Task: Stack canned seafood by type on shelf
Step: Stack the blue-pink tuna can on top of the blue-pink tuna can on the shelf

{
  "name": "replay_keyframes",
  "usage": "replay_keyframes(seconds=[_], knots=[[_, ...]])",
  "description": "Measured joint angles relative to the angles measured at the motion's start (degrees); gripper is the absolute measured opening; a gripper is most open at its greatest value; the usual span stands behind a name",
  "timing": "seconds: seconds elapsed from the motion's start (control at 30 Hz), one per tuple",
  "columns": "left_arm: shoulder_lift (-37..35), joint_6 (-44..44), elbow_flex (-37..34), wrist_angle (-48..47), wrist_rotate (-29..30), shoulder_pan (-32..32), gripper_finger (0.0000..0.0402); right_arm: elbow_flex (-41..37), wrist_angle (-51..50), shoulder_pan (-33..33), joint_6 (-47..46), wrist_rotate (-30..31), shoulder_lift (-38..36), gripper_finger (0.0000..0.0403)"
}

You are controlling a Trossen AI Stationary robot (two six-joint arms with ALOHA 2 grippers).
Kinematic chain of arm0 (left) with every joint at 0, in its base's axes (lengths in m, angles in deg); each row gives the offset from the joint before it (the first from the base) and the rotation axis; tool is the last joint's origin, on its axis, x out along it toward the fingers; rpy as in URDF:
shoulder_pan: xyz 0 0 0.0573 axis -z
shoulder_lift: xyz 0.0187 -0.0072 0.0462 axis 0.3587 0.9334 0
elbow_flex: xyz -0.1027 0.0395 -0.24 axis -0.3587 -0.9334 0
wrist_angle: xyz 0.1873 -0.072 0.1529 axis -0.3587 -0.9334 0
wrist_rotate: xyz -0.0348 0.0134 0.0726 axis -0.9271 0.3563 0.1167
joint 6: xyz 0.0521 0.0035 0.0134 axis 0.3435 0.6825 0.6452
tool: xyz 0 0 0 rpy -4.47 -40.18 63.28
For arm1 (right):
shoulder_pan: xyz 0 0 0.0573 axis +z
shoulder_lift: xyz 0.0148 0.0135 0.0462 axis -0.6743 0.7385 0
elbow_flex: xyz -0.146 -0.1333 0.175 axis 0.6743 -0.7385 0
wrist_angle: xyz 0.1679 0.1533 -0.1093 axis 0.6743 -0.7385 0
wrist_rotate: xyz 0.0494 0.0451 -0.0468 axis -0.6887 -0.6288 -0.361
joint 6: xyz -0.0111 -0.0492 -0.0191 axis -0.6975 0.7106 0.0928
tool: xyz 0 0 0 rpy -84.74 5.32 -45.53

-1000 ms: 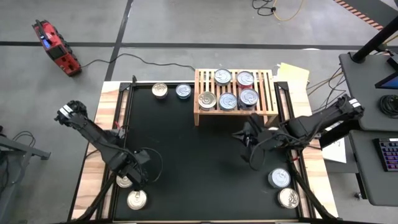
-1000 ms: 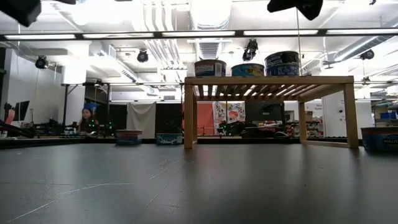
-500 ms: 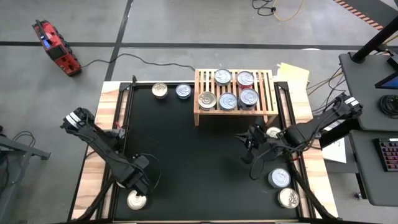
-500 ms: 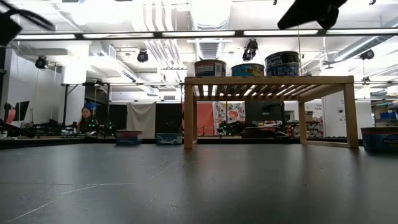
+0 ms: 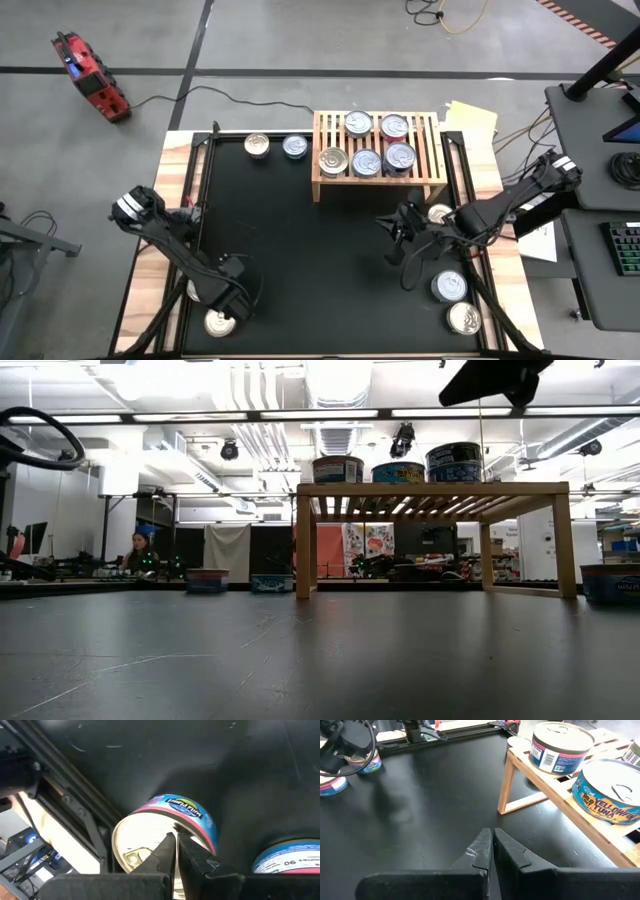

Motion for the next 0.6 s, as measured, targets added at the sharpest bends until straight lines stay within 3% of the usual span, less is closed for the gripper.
replay_keyframes(seconds=[0.37,0.6], knots=[[-0.1,3.2,0.4,4.2,5.9,0.0,0.0001,-0.2,1.1,0.0,-0.4,0.1,1.8,0.0009],[0.0,6.8,2.2,6.2,15.6,-0.4,0.0001,-0.2,1.1,0.0,-0.4,0.0,1.9,0.0009]])
